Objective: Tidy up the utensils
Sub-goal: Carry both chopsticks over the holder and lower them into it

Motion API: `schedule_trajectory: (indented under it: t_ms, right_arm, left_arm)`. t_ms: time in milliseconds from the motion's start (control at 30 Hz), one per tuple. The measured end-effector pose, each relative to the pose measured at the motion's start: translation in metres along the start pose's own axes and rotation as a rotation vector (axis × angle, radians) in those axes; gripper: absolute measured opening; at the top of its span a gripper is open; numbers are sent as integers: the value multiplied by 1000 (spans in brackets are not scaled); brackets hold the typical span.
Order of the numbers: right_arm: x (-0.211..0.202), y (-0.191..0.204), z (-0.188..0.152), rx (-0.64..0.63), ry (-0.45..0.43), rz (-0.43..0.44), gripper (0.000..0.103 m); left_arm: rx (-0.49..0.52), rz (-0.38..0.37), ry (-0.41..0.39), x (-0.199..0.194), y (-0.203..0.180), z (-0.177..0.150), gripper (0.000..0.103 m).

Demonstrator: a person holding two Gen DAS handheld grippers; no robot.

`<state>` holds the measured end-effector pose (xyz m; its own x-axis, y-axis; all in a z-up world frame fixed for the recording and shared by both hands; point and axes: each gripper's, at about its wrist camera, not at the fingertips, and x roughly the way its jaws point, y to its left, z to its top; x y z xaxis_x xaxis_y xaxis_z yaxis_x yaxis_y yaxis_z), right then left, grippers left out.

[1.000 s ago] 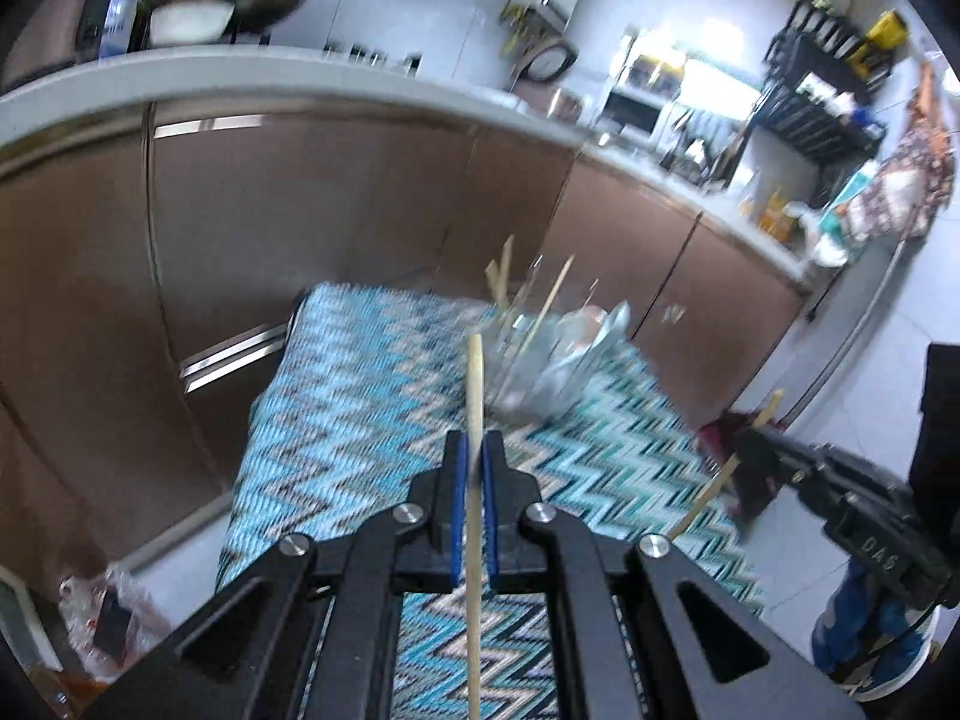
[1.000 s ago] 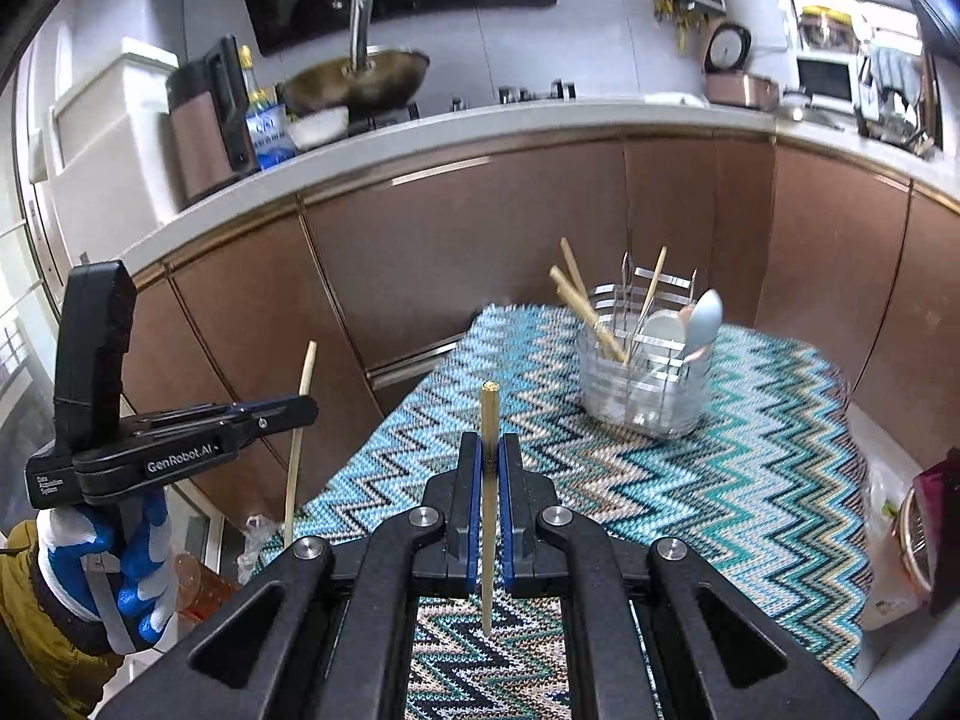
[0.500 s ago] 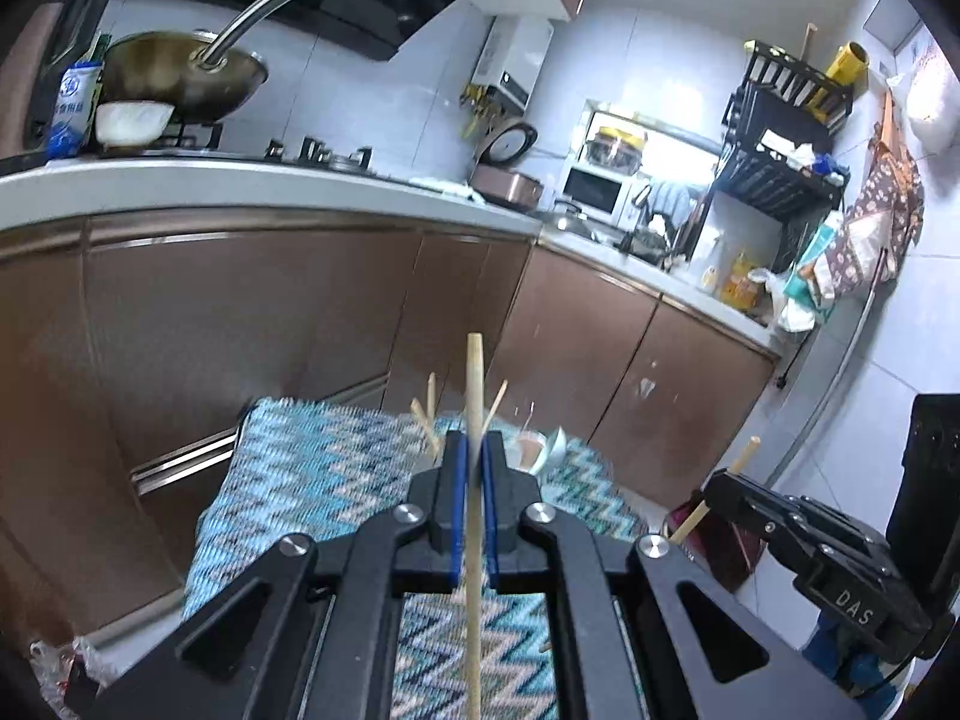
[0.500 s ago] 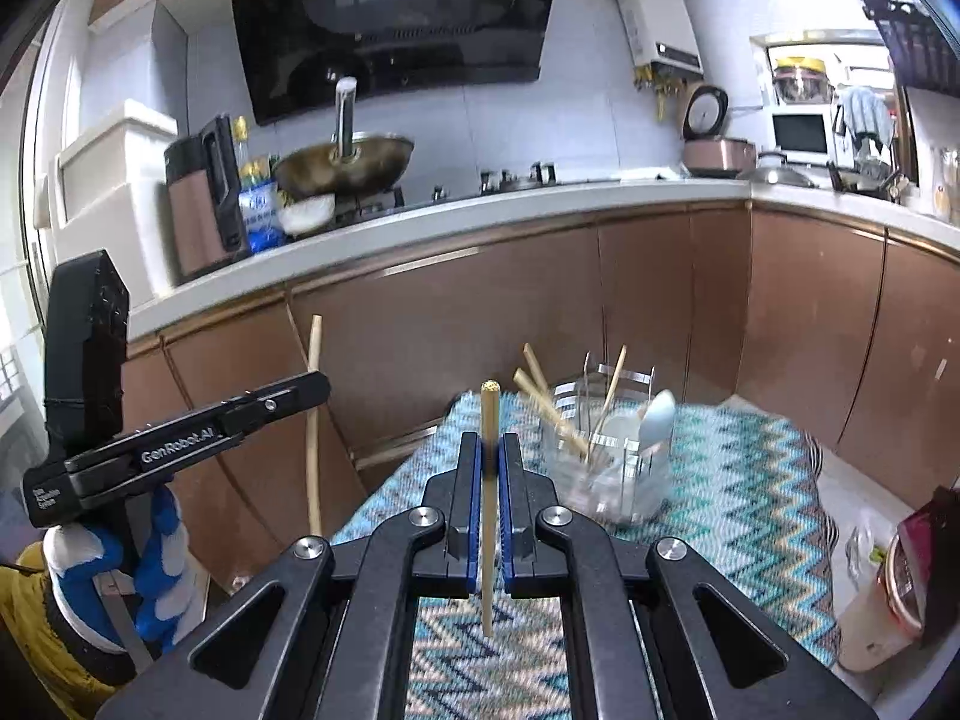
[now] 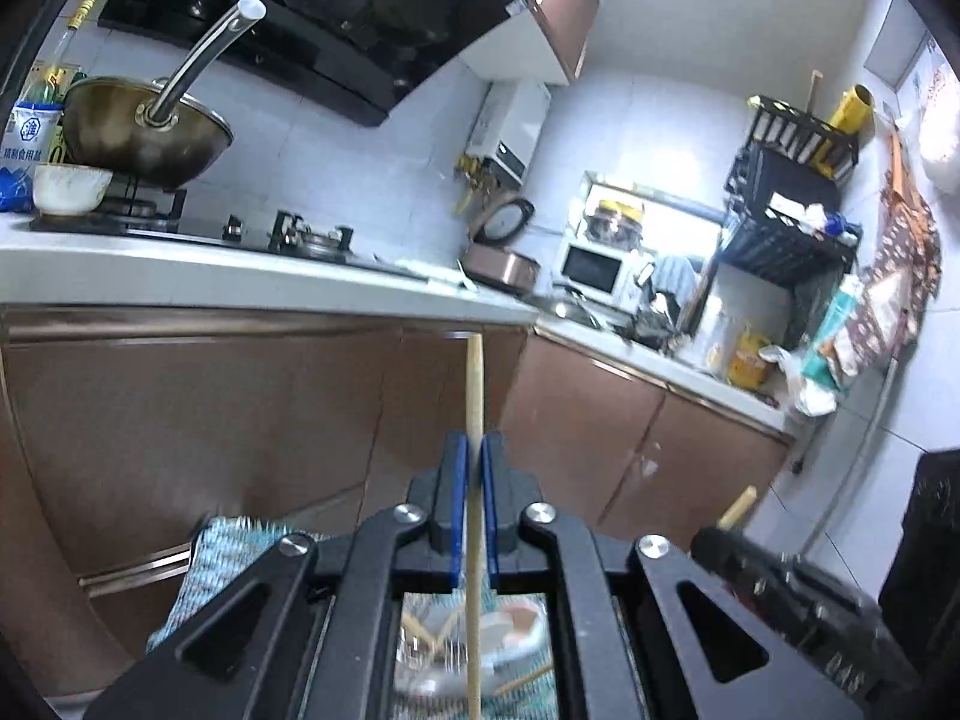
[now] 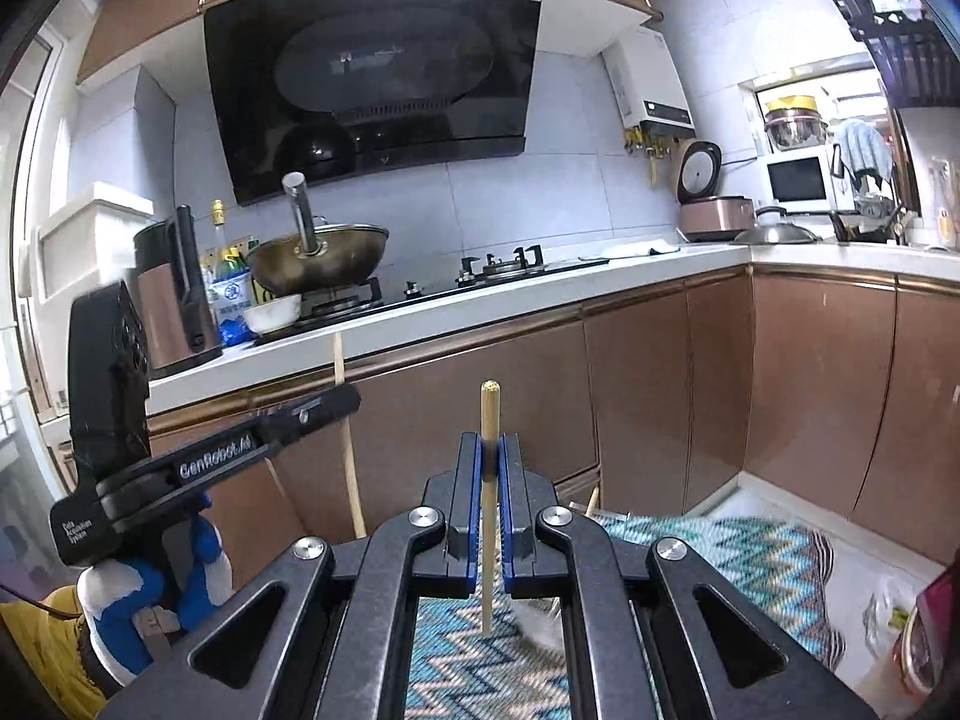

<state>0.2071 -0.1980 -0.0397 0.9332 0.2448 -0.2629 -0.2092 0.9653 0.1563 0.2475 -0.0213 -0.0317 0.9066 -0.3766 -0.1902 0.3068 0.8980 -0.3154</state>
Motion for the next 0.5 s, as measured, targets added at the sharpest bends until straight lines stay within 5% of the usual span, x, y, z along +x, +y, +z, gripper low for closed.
schedule_trajectory:
  t_ms: [167, 500]
  right_arm:
    - [34, -17, 0, -14, -1, -9, 5]
    - [83, -41, -21, -26, 46, -25, 5]
  left_arm:
    - [-16, 38, -66, 42, 2, -2, 5]
    - [16, 91, -72, 108, 6, -39, 5]
